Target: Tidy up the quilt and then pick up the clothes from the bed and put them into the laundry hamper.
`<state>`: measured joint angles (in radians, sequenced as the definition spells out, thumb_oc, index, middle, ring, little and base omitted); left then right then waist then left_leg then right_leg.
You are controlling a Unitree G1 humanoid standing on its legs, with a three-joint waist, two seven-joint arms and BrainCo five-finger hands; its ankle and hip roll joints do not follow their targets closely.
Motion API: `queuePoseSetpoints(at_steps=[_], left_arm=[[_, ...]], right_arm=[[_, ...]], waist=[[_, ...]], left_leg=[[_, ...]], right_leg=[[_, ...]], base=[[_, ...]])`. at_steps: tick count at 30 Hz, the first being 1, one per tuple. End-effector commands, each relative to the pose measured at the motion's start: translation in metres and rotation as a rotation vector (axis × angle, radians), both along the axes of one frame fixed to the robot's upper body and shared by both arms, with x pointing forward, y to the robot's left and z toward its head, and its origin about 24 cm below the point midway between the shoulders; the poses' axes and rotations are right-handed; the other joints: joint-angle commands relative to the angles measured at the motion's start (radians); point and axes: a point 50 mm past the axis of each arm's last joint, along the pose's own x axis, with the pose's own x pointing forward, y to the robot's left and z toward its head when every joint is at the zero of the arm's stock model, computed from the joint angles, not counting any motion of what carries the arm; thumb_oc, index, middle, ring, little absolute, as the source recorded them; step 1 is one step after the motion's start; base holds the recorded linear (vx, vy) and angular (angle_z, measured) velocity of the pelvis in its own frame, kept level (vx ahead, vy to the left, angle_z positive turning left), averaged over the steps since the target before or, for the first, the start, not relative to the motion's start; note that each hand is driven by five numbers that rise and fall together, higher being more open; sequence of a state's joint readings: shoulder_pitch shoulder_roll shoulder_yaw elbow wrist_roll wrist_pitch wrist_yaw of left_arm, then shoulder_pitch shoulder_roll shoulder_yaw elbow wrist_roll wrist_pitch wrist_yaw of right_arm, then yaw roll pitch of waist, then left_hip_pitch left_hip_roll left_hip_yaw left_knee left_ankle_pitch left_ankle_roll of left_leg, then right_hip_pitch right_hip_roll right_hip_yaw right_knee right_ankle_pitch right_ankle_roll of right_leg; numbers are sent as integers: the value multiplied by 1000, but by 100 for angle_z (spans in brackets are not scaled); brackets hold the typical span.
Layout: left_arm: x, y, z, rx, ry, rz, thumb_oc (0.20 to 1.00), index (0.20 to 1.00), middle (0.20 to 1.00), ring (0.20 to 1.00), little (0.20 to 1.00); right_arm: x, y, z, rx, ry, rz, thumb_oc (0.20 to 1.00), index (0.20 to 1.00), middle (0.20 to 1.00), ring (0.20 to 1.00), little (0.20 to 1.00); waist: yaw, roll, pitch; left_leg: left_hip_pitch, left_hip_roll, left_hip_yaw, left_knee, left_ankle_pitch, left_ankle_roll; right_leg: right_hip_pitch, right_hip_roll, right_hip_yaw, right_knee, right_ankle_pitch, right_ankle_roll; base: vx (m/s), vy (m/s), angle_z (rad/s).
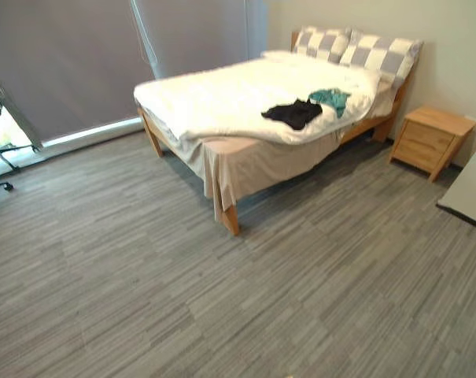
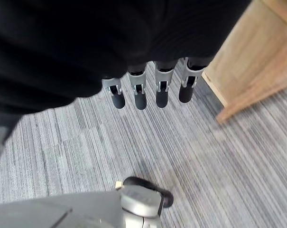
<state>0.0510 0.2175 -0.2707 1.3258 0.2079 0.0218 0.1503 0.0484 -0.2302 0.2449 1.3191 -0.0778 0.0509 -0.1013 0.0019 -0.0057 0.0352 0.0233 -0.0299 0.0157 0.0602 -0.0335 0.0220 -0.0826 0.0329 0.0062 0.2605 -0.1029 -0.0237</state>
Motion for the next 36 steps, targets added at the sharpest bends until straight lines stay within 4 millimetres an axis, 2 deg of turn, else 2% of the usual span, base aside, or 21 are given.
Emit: queuePoseSetpoints(at_steps=[1,9,12,13,14,15,17,18,19,22,23,24,25,26,29,30,31,33,34,35,36], left_arm=[[45,5,8,43,-108,-68,1000,1000,1000,1000,1000],[55,2,10,25,-128,-82,1000,1000,1000,1000,1000],[60,7,12,36,-132,-85,1000,1000,1000,1000,1000],[60,8,12,40,-133,-72,1000,1000,1000,1000,1000],[61,8,12,42,-136,-64,1000,1000,1000,1000,1000],[62,10,13,54,-132,-82,1000,1000,1000,1000,1000],[62,11,13,57,-131,-89,1000,1000,1000,1000,1000],[64,12,14,72,-129,-120,1000,1000,1000,1000,1000],[64,11,14,74,-125,-135,1000,1000,1000,1000,1000],[56,9,11,75,-98,-169,1000,1000,1000,1000,1000],[56,7,11,64,-106,-145,1000,1000,1000,1000,1000],[56,8,11,65,-106,-145,1000,1000,1000,1000,1000],[64,10,14,64,-153,-100,1000,1000,1000,1000,1000],[76,14,19,77,-206,-76,1000,1000,1000,1000,1000],[91,14,25,82,-278,-34,1000,1000,1000,1000,1000],[91,15,25,82,-278,-34,1000,1000,1000,1000,1000],[105,5,28,54,-352,2,1000,1000,1000,1000,1000],[105,3,28,48,-364,12,1000,1000,1000,1000,1000],[98,0,25,43,-347,18,1000,1000,1000,1000,1000],[98,0,25,43,-347,18,1000,1000,1000,1000,1000],[93,-1,22,38,-320,14,1000,1000,1000,1000,1000]], right_arm=[[38,-3,6,-38,-75,48,1000,1000,1000,1000,1000],[48,-2,8,-38,-99,53,1000,1000,1000,1000,1000],[50,-1,8,-22,-114,25,1000,1000,1000,1000,1000],[57,-3,10,-16,-156,-42,1000,1000,1000,1000,1000],[61,-4,12,-11,-186,-72,1000,1000,1000,1000,1000],[61,-7,13,-5,-206,-139,1000,1000,1000,1000,1000],[59,-8,12,-9,-201,-142,1000,1000,1000,1000,1000],[52,-10,11,-15,-187,-162,1000,1000,1000,1000,1000],[48,-12,11,-18,-178,-189,1000,1000,1000,1000,1000],[24,-18,7,-30,-119,-268,1000,1000,1000,1000,1000],[18,-25,8,-50,-88,-242,1000,1000,1000,1000,1000],[18,-24,8,-50,-88,-242,1000,1000,1000,1000,1000],[13,-26,8,-65,-54,-193,1000,1000,1000,1000,1000],[19,-28,9,-79,-69,-160,1000,1000,1000,1000,1000],[40,-32,14,-102,-127,-119,1000,1000,1000,1000,1000],[41,-31,14,-102,-127,-119,1000,1000,1000,1000,1000],[60,-34,20,-122,-185,-68,1000,1000,1000,1000,1000],[65,-33,21,-122,-199,-57,1000,1000,1000,1000,1000],[74,-32,24,-118,-234,-34,1000,1000,1000,1000,1000],[74,-32,24,-118,-234,-34,1000,1000,1000,1000,1000],[76,-32,25,-115,-246,-43,1000,1000,1000,1000,1000]], waist=[[-10,-28,104],[-4,-29,138],[-1,-28,155],[-15,-18,187],[-22,-9,208],[-48,1,225],[-59,-3,228],[-83,-19,231],[-103,-12,235],[-129,-1,213],[-135,19,197],[-136,16,195],[-114,3,214],[-94,-17,238],[-58,-56,265],[-59,-58,264],[-12,-74,264],[-2,-73,256],[22,-55,232],[23,-57,232],[32,-46,208]], left_leg=[[94,-19,-56,-144,-17,-31],[64,-19,-44,-130,-23,-21],[72,-10,-41,-128,-38,-8],[114,0,-32,-132,-52,5],[134,9,-33,-132,-57,8],[188,17,-44,-144,-95,-2],[205,16,-48,-145,-113,-9],[240,2,-64,-147,-151,-31],[273,15,-78,-147,-181,-45],[344,36,-88,-118,-228,-68],[296,58,-70,105,-145,-105],[293,55,-72,105,-143,-104],[115,64,-43,466,46,-138],[26,60,-36,640,100,-133],[-108,76,22,823,68,-110],[-111,73,22,822,70,-110],[-221,128,141,706,37,-111],[-222,121,171,575,48,-111],[-226,101,217,277,68,-100],[-222,99,219,268,73,-99],[-219,109,291,93,104,-110]], right_leg=[[161,-45,69,-268,30,125],[113,-49,53,-214,11,130],[35,-40,28,-24,-6,162],[-81,-39,15,208,87,224],[-134,-33,18,303,102,236],[-234,-39,-25,298,74,209],[-220,-48,-40,200,62,201],[-228,-77,-53,-66,89,200],[-228,-81,-44,-194,120,207],[-238,-77,-9,-240,164,204],[-194,-52,-22,-214,164,172],[-196,-55,-21,-215,166,172],[-115,-63,-34,-209,147,126],[-72,-69,-40,-206,128,97],[-2,-85,-36,-230,102,71],[-4,-88,-36,-231,103,72],[116,-108,-52,-277,59,70],[143,-112,-49,-292,49,75],[202,-101,-49,-309,13,91],[202,-103,-48,-309,14,91],[257,-93,-67,-318,-26,100]], base=[[0,0,0],[52,48,-2],[107,62,0],[160,85,-27],[479,113,-24],[399,54,-5],[494,-53,14],[707,-166,-8],[736,-183,7],[876,-216,57],[556,-184,13],[681,-320,17],[405,-310,16],[405,-310,37],[200,-187,-10],[620,-168,-68],[679,-60,-36],[645,38,8],[420,103,16],[749,148,-6],[333,45,-31]])
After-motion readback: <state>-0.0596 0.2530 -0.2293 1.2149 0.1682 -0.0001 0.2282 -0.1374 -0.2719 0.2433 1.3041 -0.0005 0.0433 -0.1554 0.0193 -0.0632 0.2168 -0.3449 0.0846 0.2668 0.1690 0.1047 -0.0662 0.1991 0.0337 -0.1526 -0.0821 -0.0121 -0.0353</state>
